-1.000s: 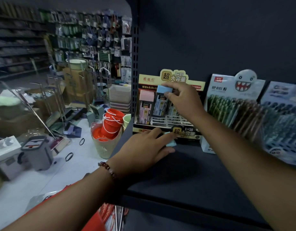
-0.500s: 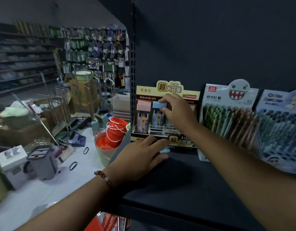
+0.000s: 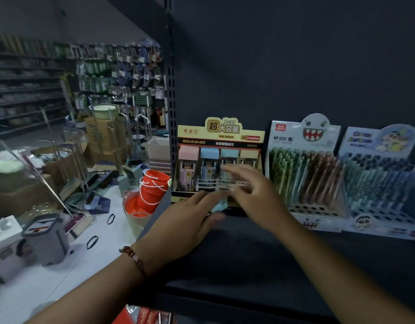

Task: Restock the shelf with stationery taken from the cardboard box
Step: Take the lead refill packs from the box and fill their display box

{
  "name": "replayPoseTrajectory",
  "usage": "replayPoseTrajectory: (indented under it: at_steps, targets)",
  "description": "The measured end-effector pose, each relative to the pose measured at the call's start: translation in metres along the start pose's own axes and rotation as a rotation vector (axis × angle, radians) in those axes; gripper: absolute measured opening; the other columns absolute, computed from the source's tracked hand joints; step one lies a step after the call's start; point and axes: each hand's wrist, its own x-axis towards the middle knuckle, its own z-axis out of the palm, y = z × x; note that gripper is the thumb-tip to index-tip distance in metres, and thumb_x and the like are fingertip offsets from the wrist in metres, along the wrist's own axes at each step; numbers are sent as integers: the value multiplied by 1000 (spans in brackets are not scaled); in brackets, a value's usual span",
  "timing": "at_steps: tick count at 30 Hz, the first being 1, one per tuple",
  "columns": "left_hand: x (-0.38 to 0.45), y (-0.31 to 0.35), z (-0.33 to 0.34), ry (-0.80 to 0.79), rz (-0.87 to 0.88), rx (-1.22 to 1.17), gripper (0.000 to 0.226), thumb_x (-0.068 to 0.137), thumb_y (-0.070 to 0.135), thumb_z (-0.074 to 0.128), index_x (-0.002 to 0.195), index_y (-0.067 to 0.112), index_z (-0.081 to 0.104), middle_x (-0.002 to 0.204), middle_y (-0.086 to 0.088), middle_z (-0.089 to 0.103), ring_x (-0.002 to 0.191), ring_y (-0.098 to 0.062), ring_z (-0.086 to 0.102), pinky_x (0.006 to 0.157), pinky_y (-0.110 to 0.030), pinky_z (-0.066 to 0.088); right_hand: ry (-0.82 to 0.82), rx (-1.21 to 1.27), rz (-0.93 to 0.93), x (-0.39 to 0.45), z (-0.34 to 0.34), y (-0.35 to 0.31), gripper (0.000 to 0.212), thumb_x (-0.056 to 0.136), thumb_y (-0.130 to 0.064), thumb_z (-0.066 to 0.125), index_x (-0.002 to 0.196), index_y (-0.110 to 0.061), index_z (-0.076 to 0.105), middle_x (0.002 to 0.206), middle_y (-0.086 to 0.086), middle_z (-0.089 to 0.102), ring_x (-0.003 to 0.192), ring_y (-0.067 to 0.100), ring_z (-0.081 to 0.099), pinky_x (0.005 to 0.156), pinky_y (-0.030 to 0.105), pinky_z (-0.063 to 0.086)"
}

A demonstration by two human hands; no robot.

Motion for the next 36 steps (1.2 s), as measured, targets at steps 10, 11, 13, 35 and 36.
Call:
replayPoseTrajectory:
  at_steps: [10,11,13,35,36]
  targets:
    - [30,24,19,232,-245,-581,25,100,43,37,114,30,53,63,6,54,48,-4,41,43,-24,34,40,611,372,-20,-9,1,24,83,-12,74,98,-30,70,96,5,69,80,9,68,71,23,55]
    - [29,23,20,233,-248,-572,24,102,42,35,114,31,53,62,8,53,48,-4,41,44,-27,34,48,609,370,-20,-8,1,23,83,-11,74,94,-31,70,94,4,70,79,8,67,69,23,55]
    - [24,21,20,253,-248,-535,26,105,43,29,117,36,52,66,6,56,52,-10,49,48,-35,40,53,618,365,-20,-6,1,23,84,-10,73,93,-32,70,94,2,70,78,7,67,66,23,55]
    - [23,16,17,166,-13,69,49,91,48,51,133,23,51,116,7,57,94,-9,56,72,-17,43,330,87,-14,48,-77,-31,18,91,-17,67,105,-29,65,94,-15,68,81,-7,65,67,11,51]
    - [22,16,17,162,-7,76,50,90,49,53,133,22,52,119,7,57,97,-9,56,74,-17,44,285,28,-17,53,-75,-29,19,91,-17,67,105,-30,65,94,-16,68,79,-8,64,66,10,50]
